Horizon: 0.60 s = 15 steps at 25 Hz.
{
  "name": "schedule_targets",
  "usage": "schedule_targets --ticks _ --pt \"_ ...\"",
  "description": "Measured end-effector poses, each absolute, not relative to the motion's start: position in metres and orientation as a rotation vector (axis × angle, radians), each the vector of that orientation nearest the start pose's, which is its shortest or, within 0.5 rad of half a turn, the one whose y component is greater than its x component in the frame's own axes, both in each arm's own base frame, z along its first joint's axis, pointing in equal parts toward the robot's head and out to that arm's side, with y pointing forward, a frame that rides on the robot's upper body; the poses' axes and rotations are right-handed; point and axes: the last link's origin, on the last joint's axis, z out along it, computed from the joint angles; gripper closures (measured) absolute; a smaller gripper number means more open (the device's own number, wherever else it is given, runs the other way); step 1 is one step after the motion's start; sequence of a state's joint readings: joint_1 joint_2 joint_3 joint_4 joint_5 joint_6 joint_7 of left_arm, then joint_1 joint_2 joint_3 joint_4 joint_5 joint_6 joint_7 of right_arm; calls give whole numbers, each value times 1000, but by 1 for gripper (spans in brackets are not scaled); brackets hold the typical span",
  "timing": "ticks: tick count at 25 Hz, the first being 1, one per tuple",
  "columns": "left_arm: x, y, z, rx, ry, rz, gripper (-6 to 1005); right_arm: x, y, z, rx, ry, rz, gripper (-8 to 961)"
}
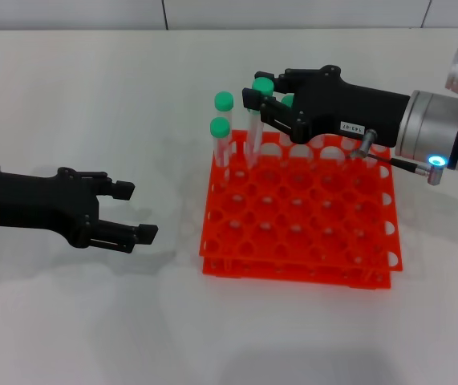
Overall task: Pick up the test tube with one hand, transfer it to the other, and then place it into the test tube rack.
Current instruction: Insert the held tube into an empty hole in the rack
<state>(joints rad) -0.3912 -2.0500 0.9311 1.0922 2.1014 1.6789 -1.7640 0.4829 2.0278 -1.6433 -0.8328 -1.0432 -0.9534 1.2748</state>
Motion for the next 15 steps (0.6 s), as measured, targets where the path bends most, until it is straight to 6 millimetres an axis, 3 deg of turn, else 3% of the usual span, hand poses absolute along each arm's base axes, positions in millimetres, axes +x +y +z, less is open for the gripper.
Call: schedule_targets --ticks 15 --pt "-260 307 36 -2867 -751 -298 108 163 371 -49 -2547 381 866 688"
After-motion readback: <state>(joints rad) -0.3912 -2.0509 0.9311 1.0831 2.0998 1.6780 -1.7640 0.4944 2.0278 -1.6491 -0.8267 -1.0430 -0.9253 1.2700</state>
